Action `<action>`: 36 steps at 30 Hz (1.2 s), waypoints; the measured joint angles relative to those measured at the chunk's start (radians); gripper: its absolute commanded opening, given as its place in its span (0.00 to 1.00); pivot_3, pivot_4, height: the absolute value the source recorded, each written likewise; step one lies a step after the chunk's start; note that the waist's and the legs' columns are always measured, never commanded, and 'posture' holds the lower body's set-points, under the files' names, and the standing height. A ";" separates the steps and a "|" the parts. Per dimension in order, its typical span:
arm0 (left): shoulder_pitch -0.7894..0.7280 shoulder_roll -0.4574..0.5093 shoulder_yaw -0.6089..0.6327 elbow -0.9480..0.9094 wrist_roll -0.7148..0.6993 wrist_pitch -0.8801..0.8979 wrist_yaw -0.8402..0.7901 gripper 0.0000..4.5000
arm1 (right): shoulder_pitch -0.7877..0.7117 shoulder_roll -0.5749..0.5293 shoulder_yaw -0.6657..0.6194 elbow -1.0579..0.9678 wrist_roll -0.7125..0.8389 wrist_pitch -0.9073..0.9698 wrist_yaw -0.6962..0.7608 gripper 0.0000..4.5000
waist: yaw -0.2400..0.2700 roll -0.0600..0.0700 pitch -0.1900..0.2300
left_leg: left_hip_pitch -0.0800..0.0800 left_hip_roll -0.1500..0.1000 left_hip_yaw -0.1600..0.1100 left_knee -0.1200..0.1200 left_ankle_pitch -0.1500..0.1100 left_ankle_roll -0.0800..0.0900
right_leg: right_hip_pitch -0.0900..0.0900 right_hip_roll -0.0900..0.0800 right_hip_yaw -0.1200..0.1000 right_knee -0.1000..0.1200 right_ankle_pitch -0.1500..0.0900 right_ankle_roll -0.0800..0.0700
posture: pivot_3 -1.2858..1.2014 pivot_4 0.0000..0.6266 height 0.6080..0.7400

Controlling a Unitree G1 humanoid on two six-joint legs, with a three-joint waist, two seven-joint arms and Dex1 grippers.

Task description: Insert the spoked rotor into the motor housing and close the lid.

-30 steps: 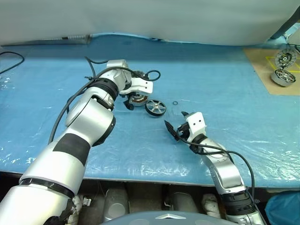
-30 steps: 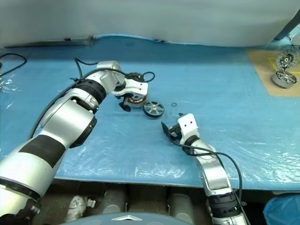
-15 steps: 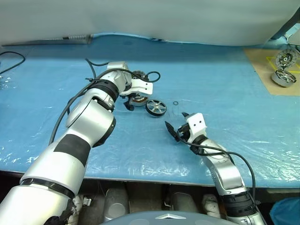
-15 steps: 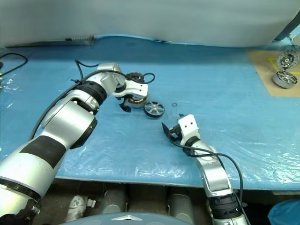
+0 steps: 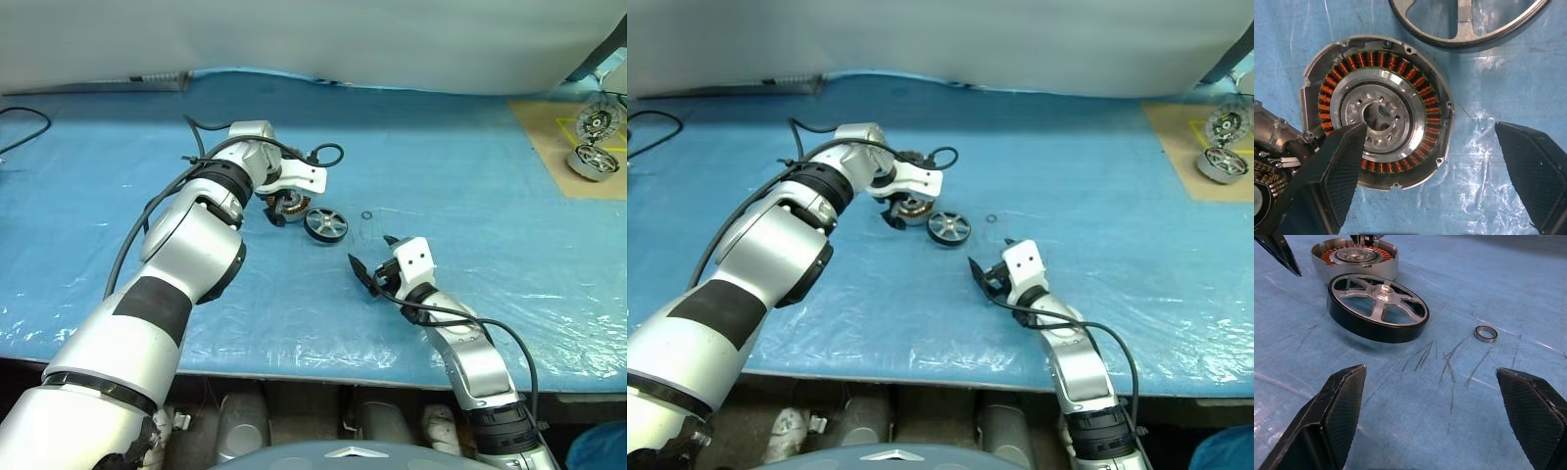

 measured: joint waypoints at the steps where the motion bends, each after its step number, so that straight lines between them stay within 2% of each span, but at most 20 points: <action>1: 0.000 0.000 0.000 0.000 0.001 -0.001 0.002 0.99 | 0.000 0.000 0.000 0.000 0.000 0.000 0.000 1.00 | 0.000 0.000 0.000 | 0.000 0.000 0.000 0.000 0.000 0.000 | 0.000 0.000 0.000 0.000 0.000 0.000 | 0.52 0.24 1.00; 21: 0.053 -0.014 -0.001 0.002 0.000 0.005 0.038 0.99 | 0.013 0.006 0.000 -0.031 -0.001 0.001 -0.039 1.00 | 0.000 0.000 0.001 | 0.000 0.000 0.000 0.000 0.000 0.000 | 0.000 0.000 0.000 0.000 0.000 0.000 | 0.52 0.24 1.00; 24: 0.063 -0.017 -0.001 0.000 0.000 0.003 0.066 0.86 | 0.012 0.006 0.000 -0.031 -0.001 0.001 -0.041 1.00 | 0.000 0.000 0.001 | 0.000 0.000 0.000 0.000 0.000 0.000 | 0.000 0.000 0.000 0.000 0.000 0.000 | 0.52 0.24 1.00; 29: 0.066 -0.017 0.000 -0.009 0.000 0.007 0.093 0.48 | 0.004 0.009 -0.007 -0.031 -0.001 0.001 -0.048 1.00 | -0.001 0.000 0.001 | 0.001 0.000 0.000 0.000 0.000 0.000 | 0.000 0.000 0.000 0.000 0.000 0.000 | 0.52 0.24 1.00; 30: 0.066 -0.017 0.001 -0.010 -0.001 0.009 0.093 0.46 | -0.001 0.010 -0.008 -0.031 -0.001 0.000 -0.049 1.00 | -0.001 0.000 0.001 | 0.001 0.000 0.000 0.000 0.000 0.000 | 0.000 0.000 0.000 0.000 0.000 0.000 | 0.52 0.24 1.00; 36: 0.067 -0.012 0.003 -0.017 -0.004 0.013 0.071 0.46 | -0.011 0.026 -0.009 -0.014 -0.003 -0.003 -0.068 1.00 | -0.001 0.000 0.001 | 0.001 0.000 0.000 0.000 0.000 0.000 | 0.000 0.000 0.000 0.001 0.000 0.000 | 0.52 0.24 1.00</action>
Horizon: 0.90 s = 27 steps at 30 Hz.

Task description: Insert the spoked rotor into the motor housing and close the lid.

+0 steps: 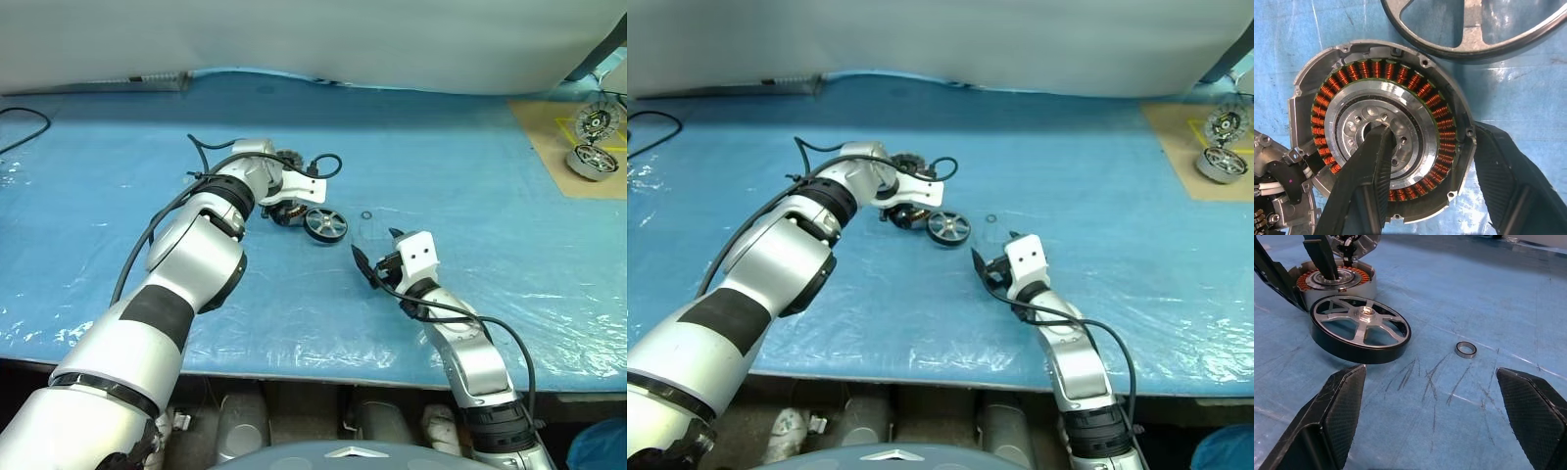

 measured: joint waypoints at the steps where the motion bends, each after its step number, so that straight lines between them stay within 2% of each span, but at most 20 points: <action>1: 0.000 0.003 0.000 -0.002 -0.001 -0.001 -0.012 0.46 | 0.000 0.003 0.000 0.003 0.000 -0.001 -0.002 1.00 | 0.000 0.000 0.000 | 0.000 0.000 0.000 0.000 0.000 0.000 | 0.000 0.000 0.000 0.000 0.000 0.000 | 0.52 0.24 1.00; 11: 0.056 0.077 0.005 -0.081 -0.026 -0.039 -0.152 0.46 | -0.001 0.031 0.001 0.036 -0.004 -0.022 -0.019 1.00 | -0.002 0.001 0.000 | 0.008 0.000 0.001 -0.002 0.000 0.000 | 0.008 0.000 0.001 0.000 -0.001 -0.001 | 0.52 0.24 1.00; 17: 0.098 0.108 0.008 -0.139 -0.052 -0.037 -0.232 0.46 | -0.016 0.027 0.000 0.066 -0.004 -0.028 -0.008 1.00 | -0.001 0.003 -0.002 | 0.025 0.000 0.002 -0.013 0.000 0.000 | 0.025 0.000 0.001 -0.010 -0.002 -0.002 | 0.52 0.24 1.00; 27: 0.202 0.158 0.011 -0.381 -0.094 0.086 -0.372 0.46 | -0.036 0.026 -0.002 0.100 -0.004 -0.044 0.002 1.00 | -0.001 0.013 -0.008 | 0.024 -0.001 0.002 -0.022 0.000 0.000 | 0.023 0.000 -0.001 -0.011 -0.006 -0.004 | 0.52 0.24 1.00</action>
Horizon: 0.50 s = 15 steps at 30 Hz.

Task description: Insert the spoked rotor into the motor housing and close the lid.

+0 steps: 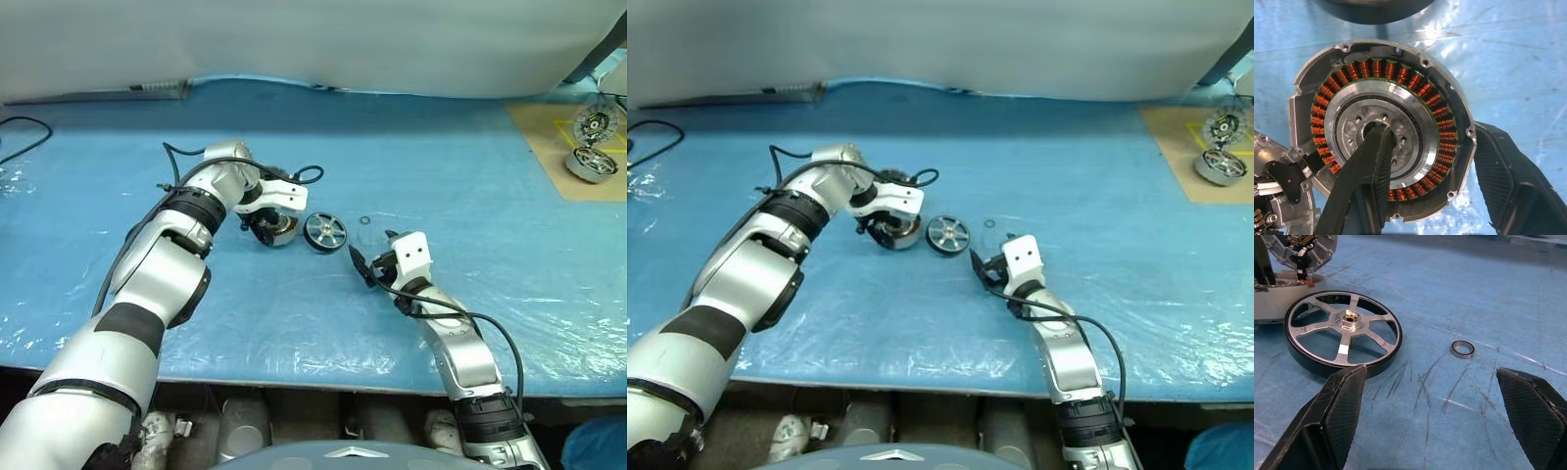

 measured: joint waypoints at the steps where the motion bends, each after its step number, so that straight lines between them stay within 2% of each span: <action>1: 0.021 0.010 -0.001 -0.050 -0.005 0.024 -0.015 0.46 | -0.001 0.001 0.000 0.000 0.000 -0.003 0.000 1.00 | 0.000 0.001 0.000 | 0.000 0.000 0.000 0.000 0.000 0.000 | 0.000 0.000 0.000 0.000 0.000 0.000 | 0.52 0.24 1.00; 7: 0.098 0.056 -0.046 -0.262 -0.048 0.143 -0.033 0.46 | -0.002 0.003 0.000 0.002 0.000 -0.009 0.001 1.00 | 0.000 0.002 -0.001 | 0.000 0.000 0.000 0.000 0.000 0.000 | 0.000 0.000 0.000 0.000 -0.002 0.000 | 0.52 0.24 1.00; 15: 0.167 0.117 -0.149 -0.554 -0.193 0.381 -0.050 0.46 | -0.005 0.002 0.000 0.004 0.000 -0.012 0.003 1.00 | 0.001 0.004 -0.002 | -0.002 0.000 0.000 0.000 0.000 0.000 | -0.001 0.000 0.000 0.000 -0.003 0.001 | 0.52 0.24 1.00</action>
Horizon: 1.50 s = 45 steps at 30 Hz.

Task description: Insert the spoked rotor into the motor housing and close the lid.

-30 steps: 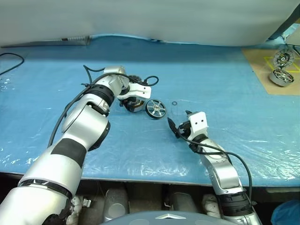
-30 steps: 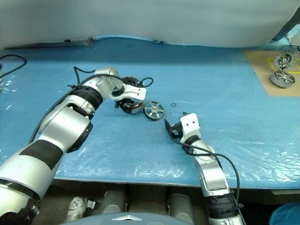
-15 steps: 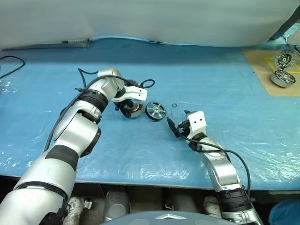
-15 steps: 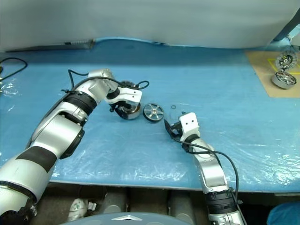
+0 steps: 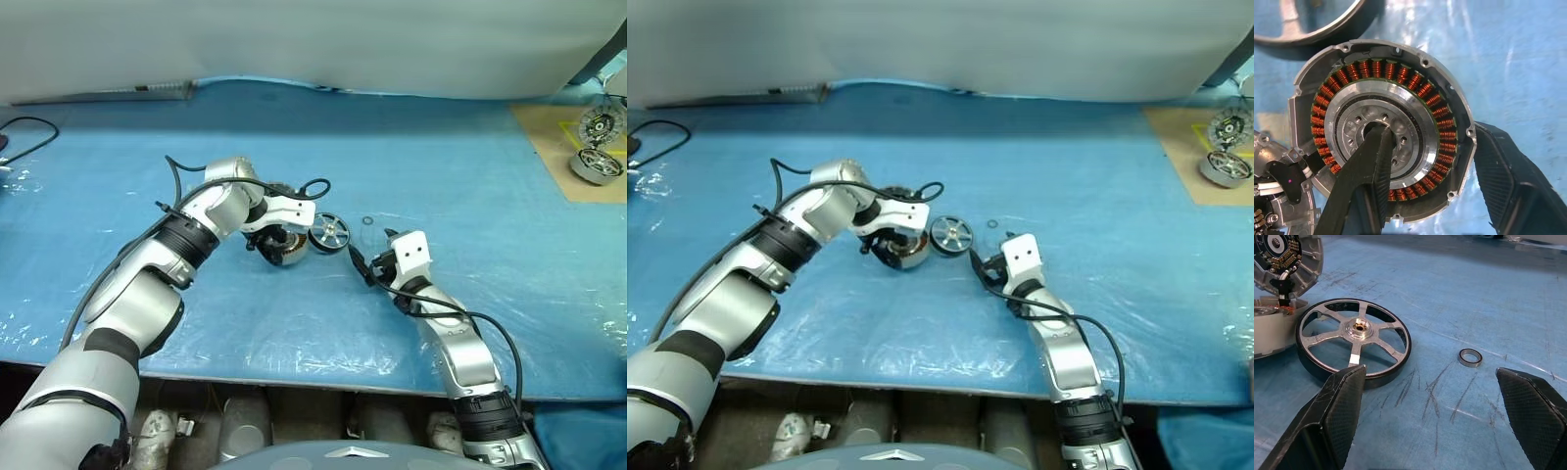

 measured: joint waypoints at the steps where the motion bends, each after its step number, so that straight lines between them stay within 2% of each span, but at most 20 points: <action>1: 0.003 0.001 -0.008 -0.020 -0.007 0.015 -0.001 0.46 | -0.001 0.000 0.000 0.000 0.000 -0.001 0.001 1.00 | 0.000 0.000 0.000 | -0.001 0.000 0.000 0.000 0.000 0.000 | 0.000 0.000 0.000 0.000 0.000 0.000 | 0.52 0.24 1.00; 9: 0.012 0.028 -0.056 -0.102 -0.044 0.056 -0.005 0.46 | -0.003 0.003 0.000 0.000 0.000 -0.003 -0.001 1.00 | -0.002 0.000 0.000 | -0.001 0.000 0.000 0.000 0.000 0.000 | -0.001 0.000 0.000 0.000 -0.001 0.001 | 0.52 0.24 1.00; 16: 0.018 0.079 -0.111 -0.174 -0.128 0.075 -0.040 0.99 | -0.004 0.007 0.000 0.007 0.000 -0.003 -0.002 1.00 | -0.004 0.000 0.000 | -0.005 0.000 0.000 0.000 0.000 0.000 | -0.005 0.001 0.000 0.000 -0.001 0.001 | 0.52 0.24 1.00; 26: 0.007 0.240 -0.125 -0.450 -0.330 0.201 -0.043 0.99 | -0.010 0.009 0.001 0.021 0.000 -0.008 0.002 1.00 | -0.019 0.000 0.002 | -0.010 0.000 -0.001 0.000 0.000 -0.001 | -0.014 0.002 0.000 0.002 0.000 0.001 | 0.52 0.24 1.00; 32: 0.005 0.346 -0.010 -0.613 -0.458 0.319 -0.043 0.99 | -0.012 0.005 0.001 0.021 0.001 -0.009 0.017 1.00 | -0.030 0.000 0.002 | -0.009 0.000 -0.001 0.000 0.000 -0.001 | -0.014 0.002 0.000 0.002 0.000 0.001 | 0.52 0.24 1.00; 35: 0.044 0.387 0.094 -0.684 -0.542 0.360 -0.043 0.99 | -0.012 -0.004 -0.002 0.022 0.002 -0.008 0.026 1.00 | -0.033 0.001 0.003 | -0.009 0.000 0.000 0.001 0.000 -0.001 | -0.014 0.002 0.000 0.002 0.000 0.001 | 0.52 0.24 1.00; 40: 0.187 0.371 0.269 -0.704 -0.694 0.383 -0.011 0.99 | -0.016 -0.013 -0.007 0.021 0.003 -0.006 0.033 1.00 | -0.032 0.002 0.003 | -0.009 0.000 0.000 0.002 0.000 -0.001 | -0.014 0.002 0.001 0.004 0.000 0.001 | 0.52 0.24 1.00; 45: 0.509 0.247 0.528 -0.694 -0.801 0.232 0.141 0.99 | -0.015 -0.049 -0.041 0.019 0.006 -0.002 0.042 1.00 | -0.037 0.002 0.003 | -0.015 0.001 -0.001 0.004 0.000 -0.001 | -0.014 0.002 0.000 0.004 0.000 0.001 | 0.52 0.24 1.00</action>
